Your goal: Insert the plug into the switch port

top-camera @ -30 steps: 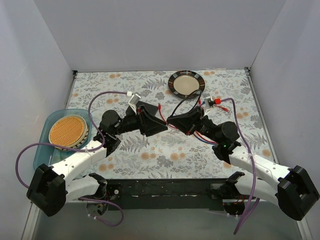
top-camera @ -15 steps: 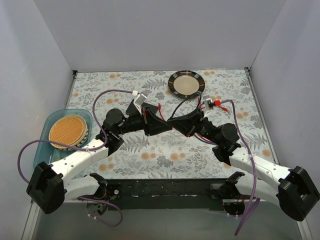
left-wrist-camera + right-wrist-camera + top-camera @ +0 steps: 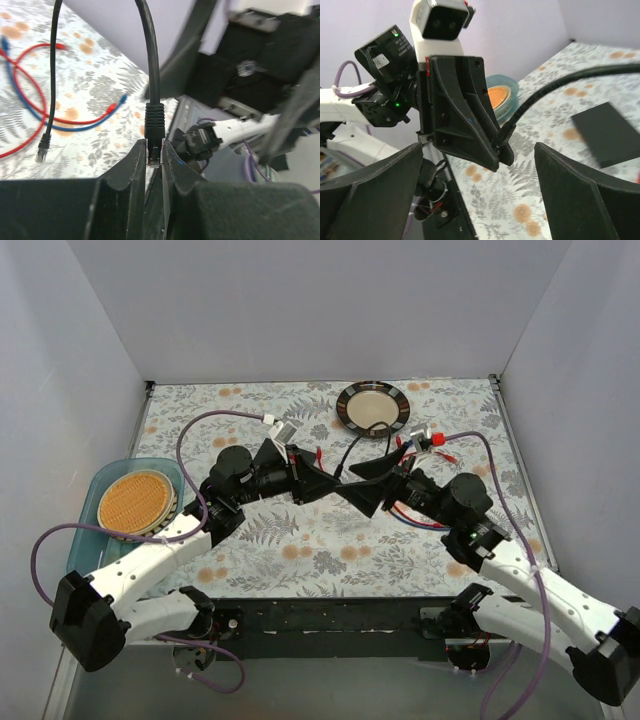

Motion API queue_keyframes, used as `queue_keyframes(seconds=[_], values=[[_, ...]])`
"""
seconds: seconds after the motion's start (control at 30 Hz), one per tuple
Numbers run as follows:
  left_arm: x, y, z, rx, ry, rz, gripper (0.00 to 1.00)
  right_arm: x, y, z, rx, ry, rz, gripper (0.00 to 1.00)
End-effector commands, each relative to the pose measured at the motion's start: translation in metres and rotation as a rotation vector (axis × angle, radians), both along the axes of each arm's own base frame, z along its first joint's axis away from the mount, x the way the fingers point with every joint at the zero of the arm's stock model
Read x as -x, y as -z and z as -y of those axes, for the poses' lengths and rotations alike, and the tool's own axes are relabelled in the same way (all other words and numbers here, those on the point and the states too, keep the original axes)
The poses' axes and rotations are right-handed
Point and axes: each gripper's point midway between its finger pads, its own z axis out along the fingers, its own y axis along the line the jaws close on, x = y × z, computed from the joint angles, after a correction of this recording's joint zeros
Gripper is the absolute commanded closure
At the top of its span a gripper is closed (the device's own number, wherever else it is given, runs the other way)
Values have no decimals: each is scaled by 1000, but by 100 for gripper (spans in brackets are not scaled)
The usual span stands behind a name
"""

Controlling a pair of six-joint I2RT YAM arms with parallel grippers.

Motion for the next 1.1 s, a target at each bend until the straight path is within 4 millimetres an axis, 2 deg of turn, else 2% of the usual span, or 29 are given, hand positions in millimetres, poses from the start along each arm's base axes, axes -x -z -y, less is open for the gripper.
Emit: queue_keyframes(seconds=[0.0,0.03,0.1,0.13,0.17,0.23,0.27,0.3,0.33,0.37,0.4,0.43,0.47,0.5,0.53,0.6,0.63,0.73,0.83,0.97,1.07], values=[[-16,9,-19,-145,-137,84,100,-3,-12,31,221,138,133,1],[-17,12,-21,-165,-142,90,100,0,-31,38,225,152,186,1],[-14,23,-24,-227,-122,111,100,3,-34,45,313,153,253,1],[-11,27,-24,-245,-93,123,100,5,-52,46,311,153,297,1],[-8,34,-24,-276,-64,139,100,8,-62,46,321,141,328,2],[4,37,-21,-283,18,152,100,2,-58,41,404,111,360,2],[9,40,-21,-293,49,151,100,8,-81,39,394,86,414,1],[17,41,-19,-287,105,165,100,6,-83,37,425,71,446,2],[20,41,-19,-286,122,170,100,-1,-70,29,494,31,427,2],[23,42,-19,-287,133,171,100,3,-84,25,493,-3,461,2],[24,40,-20,-284,139,186,100,1,-85,22,517,-23,470,1],[25,39,-21,-283,138,187,100,-7,-60,15,608,-75,433,1],[25,40,-22,-285,132,187,100,-9,-70,12,616,-84,449,2],[25,37,-23,-283,125,197,100,-13,-61,8,651,-105,432,2],[23,36,-24,-285,109,201,100,-21,-40,2,716,-142,393,2],[21,36,-26,-296,93,196,100,-29,-32,-2,762,-158,372,5],[19,35,-26,-301,87,197,100,-38,-19,-7,801,-171,356,6],[14,42,-27,-339,71,180,100,-48,12,-8,907,-171,311,9],[10,58,-27,-391,69,152,100,-50,35,-8,988,-167,302,9],[9,73,-26,-429,88,124,100,-43,48,-16,1006,-212,308,10],[9,77,-26,-438,95,117,100,-43,54,-16,1023,-226,297,12]])
